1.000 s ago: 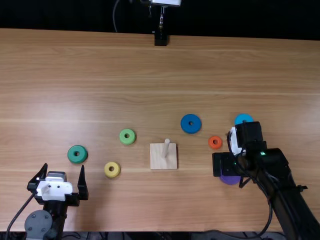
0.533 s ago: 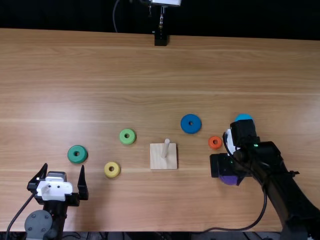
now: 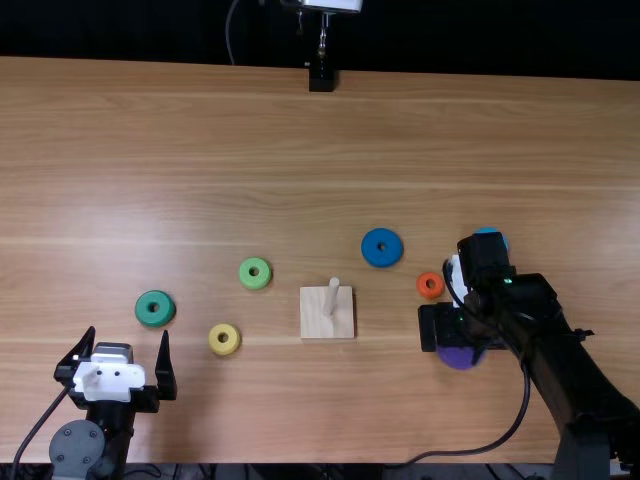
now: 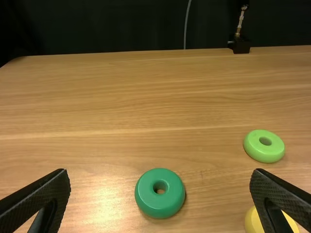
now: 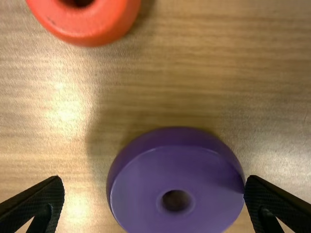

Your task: Build the Hanoi tower: stack the rings onto the peg from bottom to top in this color order: purple, dark blue, light blue, dark green, light green, yellow, orange.

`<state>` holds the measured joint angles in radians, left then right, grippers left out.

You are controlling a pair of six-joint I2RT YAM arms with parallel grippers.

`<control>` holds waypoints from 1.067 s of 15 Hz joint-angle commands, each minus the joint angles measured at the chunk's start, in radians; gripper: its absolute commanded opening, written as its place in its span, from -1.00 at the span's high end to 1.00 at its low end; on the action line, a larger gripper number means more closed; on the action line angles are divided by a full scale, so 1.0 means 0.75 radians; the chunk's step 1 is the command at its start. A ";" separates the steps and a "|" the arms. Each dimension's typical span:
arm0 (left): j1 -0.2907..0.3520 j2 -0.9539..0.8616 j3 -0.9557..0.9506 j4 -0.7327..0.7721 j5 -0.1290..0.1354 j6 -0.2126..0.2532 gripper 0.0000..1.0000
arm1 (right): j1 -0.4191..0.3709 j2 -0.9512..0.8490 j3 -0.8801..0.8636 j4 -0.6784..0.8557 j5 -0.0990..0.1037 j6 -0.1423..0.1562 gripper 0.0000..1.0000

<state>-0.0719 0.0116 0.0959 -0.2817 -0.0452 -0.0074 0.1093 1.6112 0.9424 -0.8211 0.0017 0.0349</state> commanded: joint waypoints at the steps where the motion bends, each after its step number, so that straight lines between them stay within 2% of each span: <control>1: 0.000 -0.016 -0.073 -0.015 -0.008 -0.010 -1.00 | 0.002 0.014 0.034 -0.021 0.025 -0.005 -1.00; 16: 0.000 -0.016 -0.073 -0.015 -0.008 -0.010 -1.00 | 0.002 0.089 0.038 -0.045 0.025 0.003 -1.00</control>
<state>-0.0719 0.0116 0.0959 -0.2810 -0.0452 -0.0074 0.1093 1.6653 0.9432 -0.8528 0.0124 0.0345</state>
